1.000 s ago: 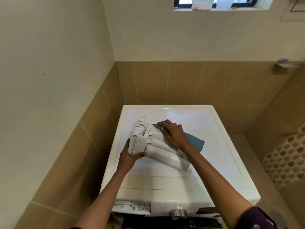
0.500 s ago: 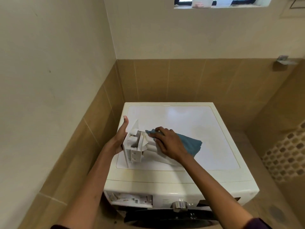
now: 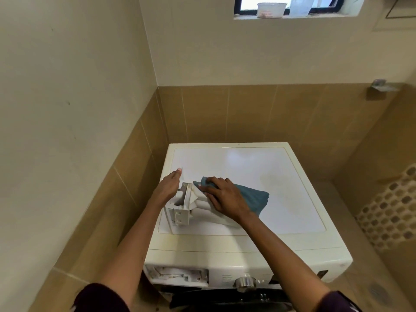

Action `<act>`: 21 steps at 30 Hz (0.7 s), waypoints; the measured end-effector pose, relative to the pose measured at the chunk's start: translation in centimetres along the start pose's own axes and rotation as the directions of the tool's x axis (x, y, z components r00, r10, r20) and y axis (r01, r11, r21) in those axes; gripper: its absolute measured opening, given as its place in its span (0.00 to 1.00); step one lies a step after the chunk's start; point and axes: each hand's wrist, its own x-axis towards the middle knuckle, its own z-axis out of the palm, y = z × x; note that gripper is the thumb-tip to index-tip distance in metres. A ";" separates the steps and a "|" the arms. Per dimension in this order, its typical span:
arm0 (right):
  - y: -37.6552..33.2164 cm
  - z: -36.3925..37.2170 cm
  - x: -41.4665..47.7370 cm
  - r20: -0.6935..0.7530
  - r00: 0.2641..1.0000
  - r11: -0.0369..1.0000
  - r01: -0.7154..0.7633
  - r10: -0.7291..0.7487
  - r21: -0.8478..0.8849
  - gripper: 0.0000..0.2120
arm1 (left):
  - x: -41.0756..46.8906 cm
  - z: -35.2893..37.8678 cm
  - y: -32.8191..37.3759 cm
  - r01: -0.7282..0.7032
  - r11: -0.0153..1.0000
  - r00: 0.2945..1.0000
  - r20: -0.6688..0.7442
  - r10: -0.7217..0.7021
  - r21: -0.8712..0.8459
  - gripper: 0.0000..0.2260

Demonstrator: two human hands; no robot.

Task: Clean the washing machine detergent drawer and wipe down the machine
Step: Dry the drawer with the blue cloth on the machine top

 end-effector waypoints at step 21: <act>0.2 -0.9 -0.1 0.091 0.989 0.993 -0.118 0.115 0.030 0.10 | -0.6 -0.4 -0.3 -0.095 0.991 0.995 -0.003 0.096 0.098 0.23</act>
